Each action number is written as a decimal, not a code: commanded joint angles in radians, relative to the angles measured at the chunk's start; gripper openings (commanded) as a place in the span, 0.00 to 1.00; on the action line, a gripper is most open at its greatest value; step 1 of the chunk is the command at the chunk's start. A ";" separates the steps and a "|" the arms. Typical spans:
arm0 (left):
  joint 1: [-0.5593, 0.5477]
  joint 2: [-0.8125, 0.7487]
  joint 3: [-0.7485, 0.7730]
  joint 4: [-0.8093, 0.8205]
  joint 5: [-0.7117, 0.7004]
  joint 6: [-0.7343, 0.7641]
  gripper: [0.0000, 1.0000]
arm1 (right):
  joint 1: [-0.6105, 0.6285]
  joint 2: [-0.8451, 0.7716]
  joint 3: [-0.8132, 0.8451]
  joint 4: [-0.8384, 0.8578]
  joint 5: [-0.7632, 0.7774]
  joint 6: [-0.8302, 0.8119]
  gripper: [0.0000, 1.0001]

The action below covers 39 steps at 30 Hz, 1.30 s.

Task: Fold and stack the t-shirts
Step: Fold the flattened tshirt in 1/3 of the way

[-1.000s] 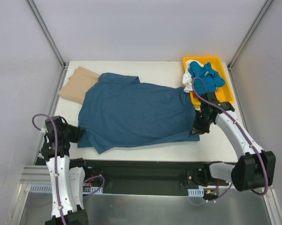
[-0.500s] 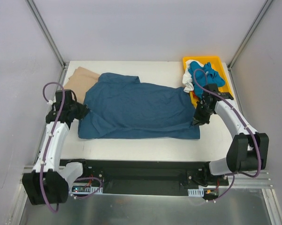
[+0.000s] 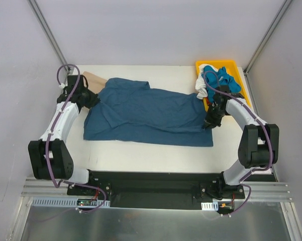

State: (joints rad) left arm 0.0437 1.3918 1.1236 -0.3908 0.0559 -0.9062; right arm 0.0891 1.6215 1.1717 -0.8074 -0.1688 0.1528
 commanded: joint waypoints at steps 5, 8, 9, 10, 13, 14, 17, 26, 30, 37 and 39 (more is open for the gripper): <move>-0.030 0.235 0.203 0.036 0.045 0.139 0.04 | -0.028 0.049 0.077 0.037 0.051 0.014 0.13; -0.033 0.323 0.275 0.038 0.071 0.174 0.08 | -0.034 0.075 0.094 0.051 0.067 0.022 0.16; -0.036 0.358 0.309 0.036 0.073 0.199 0.10 | -0.034 0.084 0.095 0.060 0.075 0.025 0.17; -0.039 0.371 0.323 0.036 0.071 0.205 0.13 | -0.037 0.089 0.101 0.060 0.089 0.027 0.18; -0.041 0.388 0.344 0.033 0.079 0.222 0.40 | -0.040 0.086 0.132 0.057 0.107 0.030 0.40; -0.041 0.380 0.340 0.035 0.084 0.222 0.53 | -0.040 0.077 0.138 0.059 0.109 0.031 0.56; -0.041 0.308 0.292 0.033 0.090 0.234 0.79 | -0.038 0.022 0.120 0.076 0.100 0.030 0.97; -0.041 -0.147 -0.132 0.033 0.076 0.208 0.99 | -0.019 -0.212 -0.159 0.186 -0.055 0.001 0.97; 0.008 -0.253 -0.277 -0.025 0.061 0.161 0.99 | -0.017 -0.255 -0.268 0.151 0.009 0.007 0.97; 0.222 -0.447 -0.508 -0.066 0.001 0.119 0.99 | -0.086 -0.338 -0.365 0.122 0.121 0.091 0.97; 0.237 -0.422 -0.519 -0.068 -0.030 0.101 0.99 | -0.115 -0.328 -0.379 0.155 0.047 0.108 0.97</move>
State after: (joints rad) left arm 0.2577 0.9691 0.6285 -0.4519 0.0849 -0.7631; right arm 0.0219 1.2980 0.8185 -0.6880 -0.0841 0.2031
